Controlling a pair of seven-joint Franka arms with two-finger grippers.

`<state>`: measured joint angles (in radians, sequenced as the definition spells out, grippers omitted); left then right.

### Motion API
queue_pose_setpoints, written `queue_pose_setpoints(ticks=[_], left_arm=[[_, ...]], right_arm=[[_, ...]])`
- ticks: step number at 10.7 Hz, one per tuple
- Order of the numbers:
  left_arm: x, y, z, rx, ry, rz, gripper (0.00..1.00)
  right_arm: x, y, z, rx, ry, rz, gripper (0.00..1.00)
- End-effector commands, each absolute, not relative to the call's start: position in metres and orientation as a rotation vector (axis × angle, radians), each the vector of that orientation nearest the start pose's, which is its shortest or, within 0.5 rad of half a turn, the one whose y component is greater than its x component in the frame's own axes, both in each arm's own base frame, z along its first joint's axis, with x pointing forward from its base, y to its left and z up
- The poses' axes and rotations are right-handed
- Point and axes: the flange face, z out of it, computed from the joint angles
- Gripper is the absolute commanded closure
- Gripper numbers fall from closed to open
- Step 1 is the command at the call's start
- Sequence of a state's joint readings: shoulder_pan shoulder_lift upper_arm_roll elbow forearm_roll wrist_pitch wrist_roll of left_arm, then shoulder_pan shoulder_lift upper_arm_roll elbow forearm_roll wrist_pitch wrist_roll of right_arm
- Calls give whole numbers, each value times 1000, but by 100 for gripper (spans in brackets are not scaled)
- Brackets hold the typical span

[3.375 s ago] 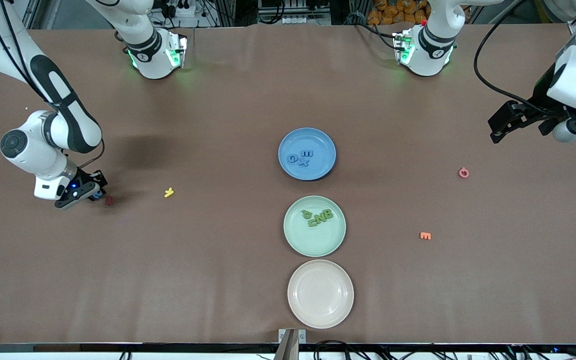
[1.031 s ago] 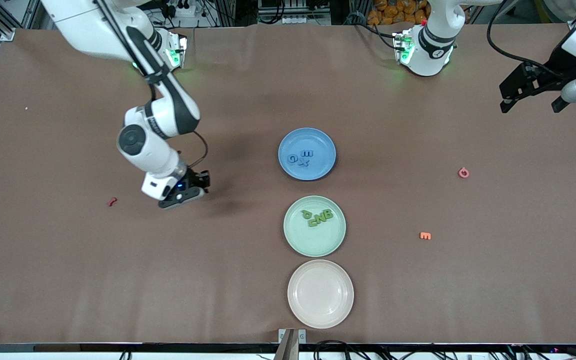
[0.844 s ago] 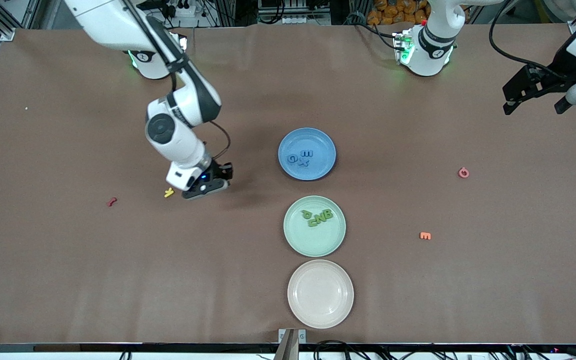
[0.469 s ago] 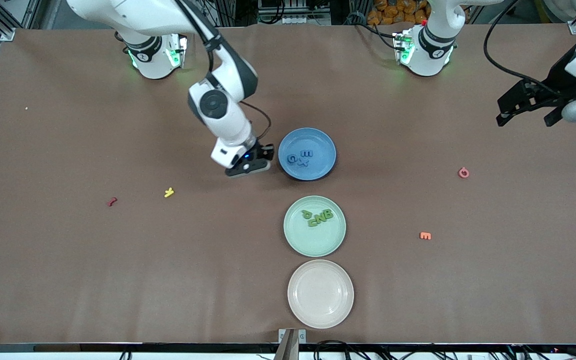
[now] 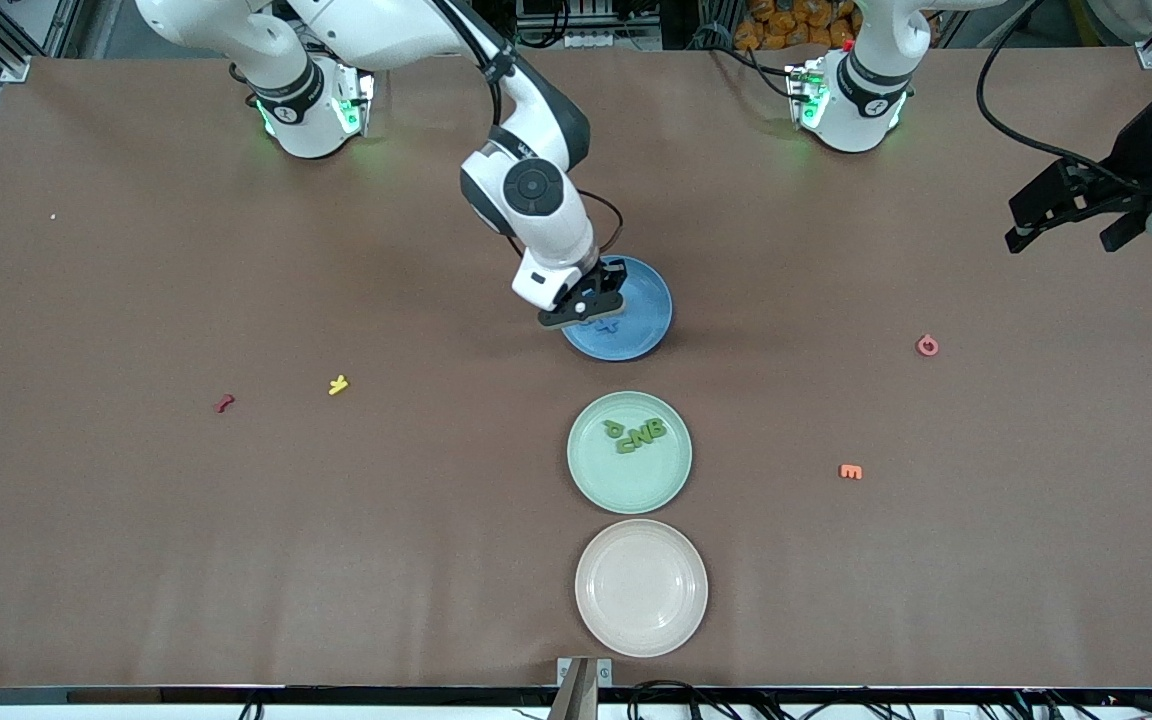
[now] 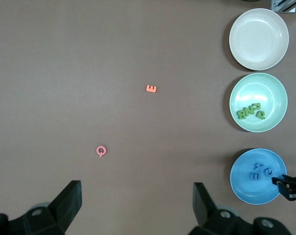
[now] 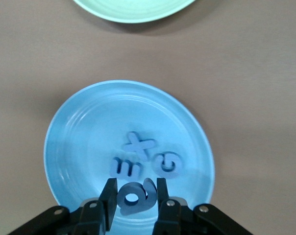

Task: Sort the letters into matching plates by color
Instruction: 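Carry the blue a into the blue plate and open the right gripper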

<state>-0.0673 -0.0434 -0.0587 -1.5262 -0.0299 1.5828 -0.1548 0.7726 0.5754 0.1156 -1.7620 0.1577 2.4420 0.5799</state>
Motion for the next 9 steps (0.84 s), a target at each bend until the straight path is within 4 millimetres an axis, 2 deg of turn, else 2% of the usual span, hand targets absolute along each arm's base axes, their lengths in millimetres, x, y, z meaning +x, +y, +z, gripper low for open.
queue_pose_setpoints(ticks=[1,4,5,7,9], left_arm=[[529,-73,670,-3188,-42,-149,0],[529,-72,662,-3182,-50,-123,0],[529,-72,662,-3182,-50,-123,0],[530,-70,662,-3182,-55,-123,0],[530,-70,658,-3181,-35,-104,0]], right_arm=[[444,525,244,-2936,-232,57,0],[455,511,252,-2956,-267,88,0],[465,497,264,-2966,-285,108,0],[507,441,290,-2994,-323,154,0],[558,361,314,-3043,-322,163,0]])
